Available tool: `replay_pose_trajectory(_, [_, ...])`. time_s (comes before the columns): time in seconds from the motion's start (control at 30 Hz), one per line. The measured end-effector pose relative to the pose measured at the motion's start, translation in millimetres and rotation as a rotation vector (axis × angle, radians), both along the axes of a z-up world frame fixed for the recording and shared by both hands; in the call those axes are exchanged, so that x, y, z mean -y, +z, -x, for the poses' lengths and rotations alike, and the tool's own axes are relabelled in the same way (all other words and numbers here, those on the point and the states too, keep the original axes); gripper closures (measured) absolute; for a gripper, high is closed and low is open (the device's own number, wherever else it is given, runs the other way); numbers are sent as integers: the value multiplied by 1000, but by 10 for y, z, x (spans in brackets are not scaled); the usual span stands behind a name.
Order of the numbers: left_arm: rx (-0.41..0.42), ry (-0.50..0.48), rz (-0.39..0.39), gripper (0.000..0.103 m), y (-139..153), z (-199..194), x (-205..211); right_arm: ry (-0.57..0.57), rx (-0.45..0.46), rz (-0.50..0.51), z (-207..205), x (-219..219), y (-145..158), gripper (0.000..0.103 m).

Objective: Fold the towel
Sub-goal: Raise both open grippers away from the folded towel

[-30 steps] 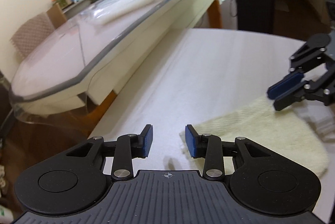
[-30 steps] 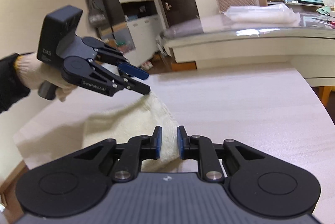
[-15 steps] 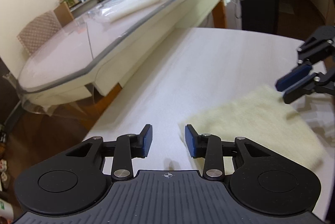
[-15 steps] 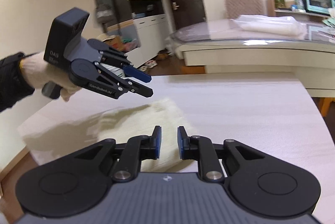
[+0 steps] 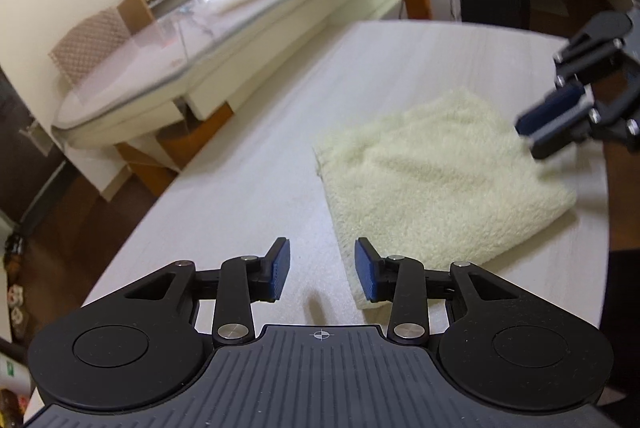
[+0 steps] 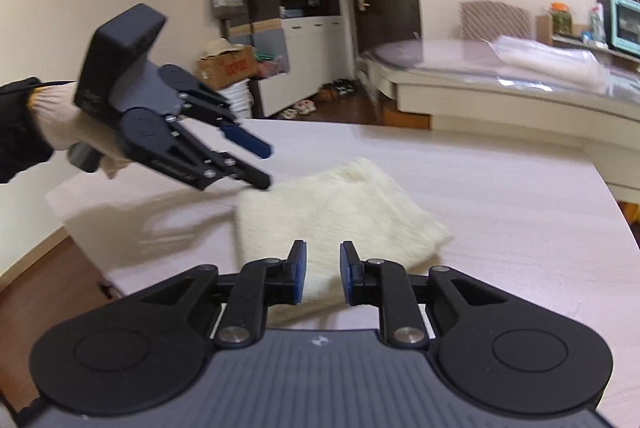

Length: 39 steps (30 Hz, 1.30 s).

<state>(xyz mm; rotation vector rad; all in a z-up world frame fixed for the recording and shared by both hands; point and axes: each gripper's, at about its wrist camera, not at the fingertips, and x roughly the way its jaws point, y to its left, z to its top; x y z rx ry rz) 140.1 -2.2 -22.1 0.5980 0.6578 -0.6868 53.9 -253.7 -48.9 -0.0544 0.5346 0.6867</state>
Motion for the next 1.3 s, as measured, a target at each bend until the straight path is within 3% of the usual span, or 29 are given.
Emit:
replay_pose_trajectory(0.23, [-4,53,16,61,-90,83,-37,21,-2,57,95,-161,-96,82])
replay_pose_trajectory(0.5, [27,111,87,55,-35,343,-62,-163,27,99,-17,147,4,76])
replay_pose_trajectory(0.7, [23,132,107,55,-142,404,-34,-207,19,155,-317,186,-86,76])
replay_pose_trajectory(1.0, [-21,145,142,55,-250,551,-62,-126,30,222,-719,40,-175,76])
replay_pose_trajectory(1.3, [-9,217,203,53,-203,703,-124,98,59,322,-1270,-135,-95,71])
